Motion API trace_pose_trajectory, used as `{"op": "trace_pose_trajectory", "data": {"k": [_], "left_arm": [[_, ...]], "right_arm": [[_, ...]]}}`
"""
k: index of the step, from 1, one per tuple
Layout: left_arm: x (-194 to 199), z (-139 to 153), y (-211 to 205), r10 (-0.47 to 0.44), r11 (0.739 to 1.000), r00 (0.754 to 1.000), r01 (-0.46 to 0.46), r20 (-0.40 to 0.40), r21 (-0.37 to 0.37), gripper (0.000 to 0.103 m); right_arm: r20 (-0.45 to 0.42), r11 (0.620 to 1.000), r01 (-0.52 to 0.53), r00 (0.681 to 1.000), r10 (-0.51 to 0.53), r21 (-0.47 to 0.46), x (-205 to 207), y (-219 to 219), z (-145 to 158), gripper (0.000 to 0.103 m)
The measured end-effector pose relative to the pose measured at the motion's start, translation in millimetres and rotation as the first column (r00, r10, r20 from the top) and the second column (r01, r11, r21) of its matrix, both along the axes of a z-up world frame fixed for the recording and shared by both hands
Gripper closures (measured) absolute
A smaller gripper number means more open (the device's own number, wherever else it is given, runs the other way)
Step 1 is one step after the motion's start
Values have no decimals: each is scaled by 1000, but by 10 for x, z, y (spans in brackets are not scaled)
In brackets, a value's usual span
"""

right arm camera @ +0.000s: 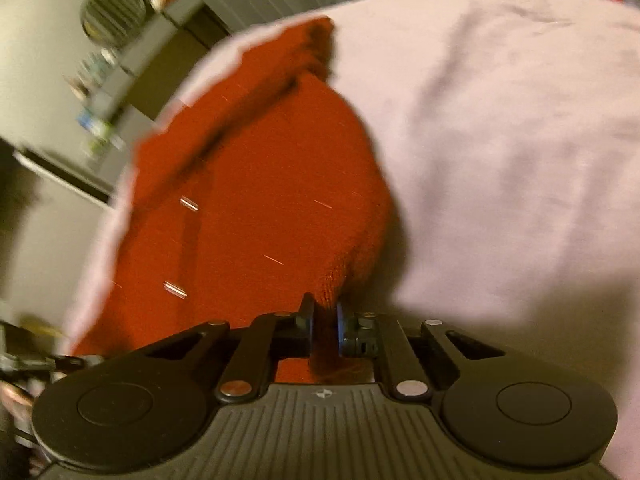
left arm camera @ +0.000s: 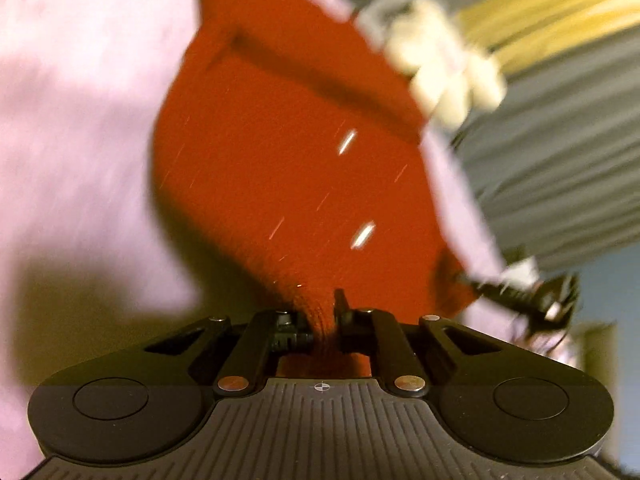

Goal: Fold small clothes

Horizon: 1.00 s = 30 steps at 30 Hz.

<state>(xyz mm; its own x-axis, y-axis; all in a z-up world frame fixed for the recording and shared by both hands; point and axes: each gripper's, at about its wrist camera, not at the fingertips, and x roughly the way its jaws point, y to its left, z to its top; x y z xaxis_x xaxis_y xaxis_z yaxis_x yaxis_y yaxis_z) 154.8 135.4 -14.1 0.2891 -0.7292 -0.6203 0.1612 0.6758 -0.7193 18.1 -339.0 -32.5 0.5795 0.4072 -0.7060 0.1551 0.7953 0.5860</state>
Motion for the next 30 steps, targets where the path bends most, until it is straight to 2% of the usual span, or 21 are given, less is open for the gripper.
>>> {"op": "trace_pose_trajectory", "data": {"k": [3, 6, 12, 17, 19, 21, 23, 24, 25, 26, 28, 30], "left_arm": [[215, 253, 17, 90, 994, 992, -83, 89, -71, 93], [441, 328, 55, 197, 976, 974, -186, 107, -110, 93], [856, 165, 201, 367, 930, 926, -363, 90, -55, 93], [1102, -104, 284, 442, 895, 892, -446, 98, 23, 92], [1165, -204, 321, 458, 886, 884, -462, 94, 33, 91], [1165, -265, 376, 475, 878, 875, -478, 96, 14, 89], [1101, -233, 422, 467, 883, 875, -469, 125, -12, 82], [1064, -204, 434, 445, 893, 880, -450, 164, -11, 78], [1026, -172, 439, 422, 901, 881, -433, 213, 5, 62], [967, -123, 443, 395, 904, 874, -424, 284, 46, 45], [821, -27, 458, 325, 907, 851, -404, 413, 118, 43], [726, -10, 515, 293, 920, 847, -376, 443, 111, 35]], "right_arm": [[75, 997, 12, 997, -17, 73, 200, 104, 205, 94], [144, 997, 34, 989, -43, 65, 481, 218, 385, 94], [180, 985, 168, 968, -173, 46, 1047, 227, 430, 94], [178, 960, 264, 953, -245, -88, 1389, 220, 267, 94], [179, 950, 262, 956, -232, -171, 1493, 225, 192, 93], [198, 940, 247, 959, -202, -236, 1553, 236, 136, 92], [257, 931, 268, 945, -203, -248, 1501, 198, 136, 86], [322, 925, 291, 924, -205, -246, 1423, 165, 167, 82], [367, 919, 305, 908, -201, -250, 1367, 126, 194, 72], [399, 911, 315, 896, -194, -266, 1314, 87, 214, 67], [422, 917, 254, 900, -108, -307, 1260, 20, 217, 66], [399, 916, 150, 917, 12, -373, 1242, 21, 173, 61]]}}
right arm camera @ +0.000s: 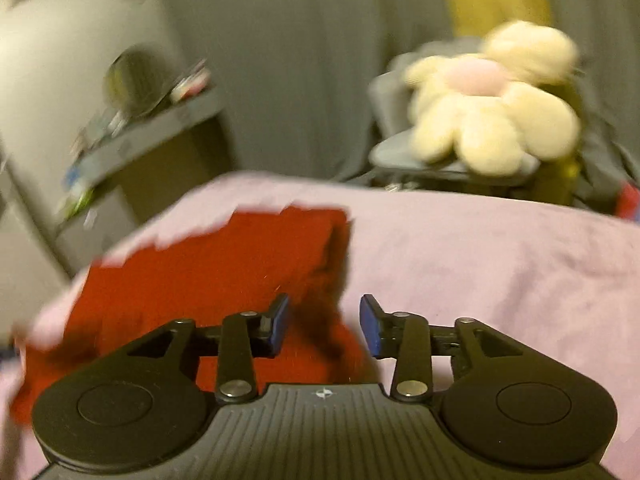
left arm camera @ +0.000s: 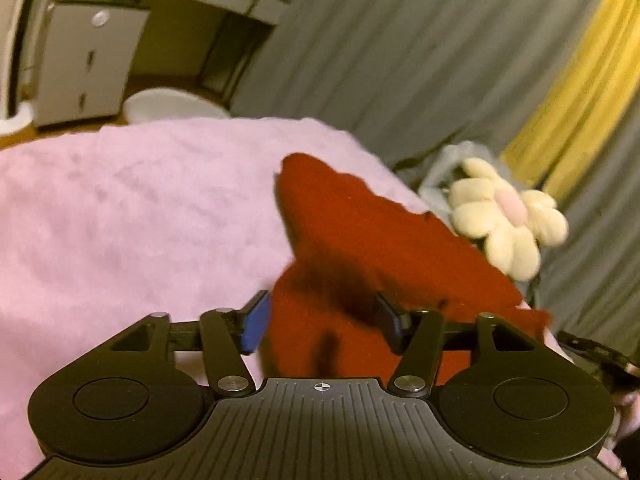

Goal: Fold small clothes

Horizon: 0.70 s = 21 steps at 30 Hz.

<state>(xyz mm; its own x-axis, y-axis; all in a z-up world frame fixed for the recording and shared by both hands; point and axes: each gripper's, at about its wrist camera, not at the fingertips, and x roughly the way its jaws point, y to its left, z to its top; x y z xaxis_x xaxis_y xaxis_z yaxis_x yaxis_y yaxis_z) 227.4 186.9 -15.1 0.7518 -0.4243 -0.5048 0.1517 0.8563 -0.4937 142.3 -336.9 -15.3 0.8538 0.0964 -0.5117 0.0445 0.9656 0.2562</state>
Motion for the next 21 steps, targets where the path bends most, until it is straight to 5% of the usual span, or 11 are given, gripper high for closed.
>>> {"op": "trace_pose_trajectory", "data": {"k": [2, 10, 12, 16, 21], "left_arm": [[7, -72, 5, -17, 1000, 999, 17, -39, -22, 31], [381, -315, -248, -15, 999, 991, 9, -134, -41, 30], [478, -338, -253, 3, 999, 988, -10, -154, -46, 33], [586, -355, -244, 49, 997, 981, -59, -188, -47, 59], [539, -219, -416, 43, 997, 989, -32, -139, 77, 85]], "right_arm": [[-32, 997, -52, 998, 51, -61, -5, 56, -57, 48], [-93, 993, -54, 995, 44, -106, 360, 281, -211, 41], [-87, 990, -60, 995, 49, -124, 429, 345, -223, 45], [-81, 982, -65, 995, 51, -175, 458, 441, -230, 71], [-89, 973, -68, 995, 49, -222, 450, 514, -242, 89]]}}
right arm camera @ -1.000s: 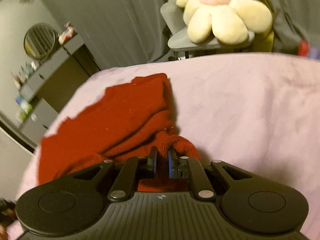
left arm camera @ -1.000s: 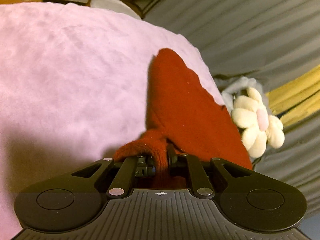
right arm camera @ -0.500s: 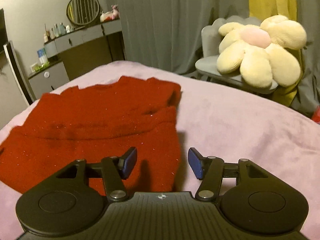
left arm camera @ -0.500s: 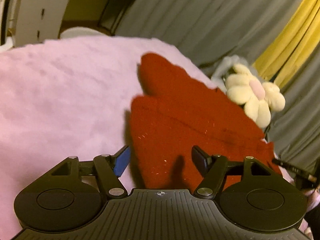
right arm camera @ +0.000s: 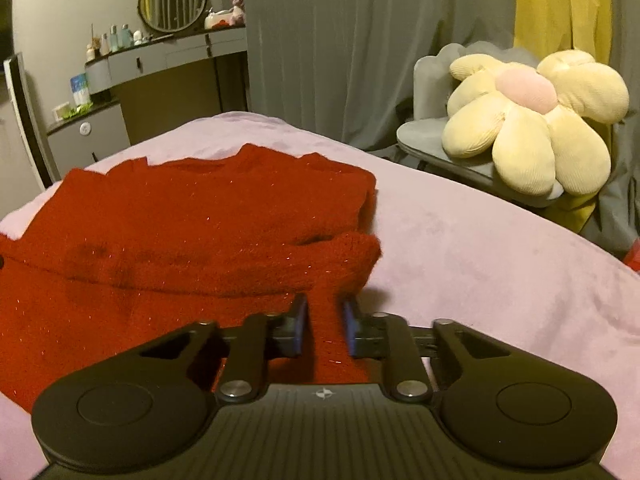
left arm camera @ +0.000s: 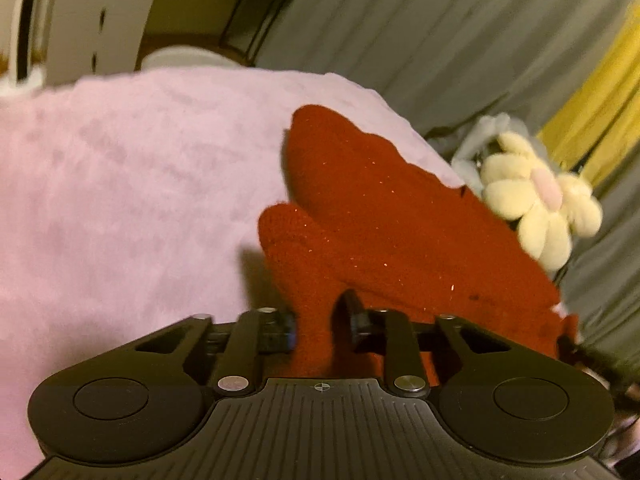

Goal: Fold small clothes

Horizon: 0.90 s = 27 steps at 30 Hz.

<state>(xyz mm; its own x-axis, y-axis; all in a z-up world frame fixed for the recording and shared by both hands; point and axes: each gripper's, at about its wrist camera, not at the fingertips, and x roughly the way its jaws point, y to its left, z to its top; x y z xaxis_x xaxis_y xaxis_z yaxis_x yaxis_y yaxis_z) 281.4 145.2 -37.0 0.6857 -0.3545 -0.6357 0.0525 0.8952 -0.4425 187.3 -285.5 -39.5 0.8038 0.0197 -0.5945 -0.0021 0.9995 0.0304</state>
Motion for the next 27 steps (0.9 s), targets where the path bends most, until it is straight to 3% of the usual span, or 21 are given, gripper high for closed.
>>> {"op": "trace_pose_trajectory", "data": {"k": [1, 9, 16, 27], "left_arm": [[-10, 32, -35, -5, 1000, 1000, 4, 8, 27, 90], [-150, 436, -253, -87, 985, 993, 74, 76, 153, 92], [-196, 822, -355, -126, 980, 979, 99, 158, 170, 92], [-65, 1180, -278, -104, 982, 966, 63, 236, 176, 92]], "right_arm": [[-3, 1000, 0, 1000, 0, -19, 4, 19, -1, 93], [71, 993, -42, 996, 50, -106, -187, 174, 290, 95], [152, 990, -57, 985, 77, -132, -267, 235, 622, 95], [236, 997, 21, 972, -3, -75, 5, 207, 839, 95]]}}
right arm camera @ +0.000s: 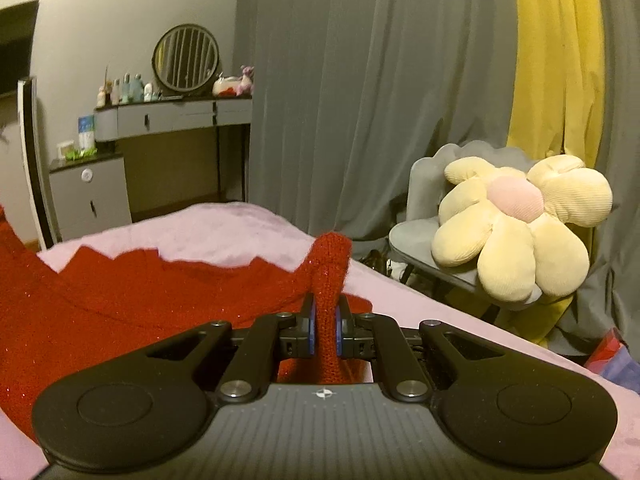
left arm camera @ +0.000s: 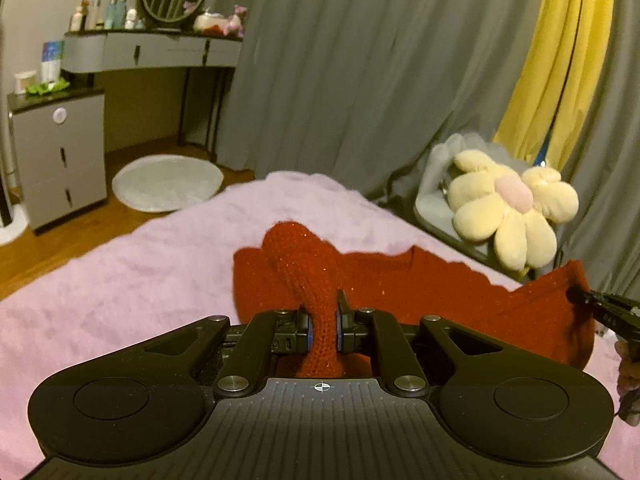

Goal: Fold small clothes

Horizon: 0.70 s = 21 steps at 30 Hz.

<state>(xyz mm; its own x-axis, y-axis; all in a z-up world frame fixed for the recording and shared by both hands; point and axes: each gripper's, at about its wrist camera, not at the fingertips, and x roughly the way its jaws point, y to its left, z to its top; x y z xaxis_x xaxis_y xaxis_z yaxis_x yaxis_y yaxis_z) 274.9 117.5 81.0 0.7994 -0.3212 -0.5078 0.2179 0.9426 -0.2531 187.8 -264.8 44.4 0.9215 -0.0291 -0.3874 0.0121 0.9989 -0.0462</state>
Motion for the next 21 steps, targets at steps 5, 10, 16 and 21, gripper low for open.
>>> {"op": "trace_pose_trajectory", "data": {"k": [5, 10, 16, 21], "left_arm": [[203, -45, 65, 64, 998, 998, -64, 5, -17, 92], [455, -351, 38, 95, 995, 994, -96, -47, -19, 91], [580, -760, -8, -1, 999, 988, -6, -154, -42, 75], [692, -915, 61, -1, 992, 976, -26, -216, -123, 75]], "right_arm": [[13, 998, 54, 998, -54, -21, 161, -18, -28, 95], [-49, 996, 90, 995, -92, -26, 434, -63, -213, 95], [-154, 998, 57, 986, -60, -24, 550, -64, -525, 95], [-208, 999, 31, 978, -34, -19, 602, -32, -687, 87]]}}
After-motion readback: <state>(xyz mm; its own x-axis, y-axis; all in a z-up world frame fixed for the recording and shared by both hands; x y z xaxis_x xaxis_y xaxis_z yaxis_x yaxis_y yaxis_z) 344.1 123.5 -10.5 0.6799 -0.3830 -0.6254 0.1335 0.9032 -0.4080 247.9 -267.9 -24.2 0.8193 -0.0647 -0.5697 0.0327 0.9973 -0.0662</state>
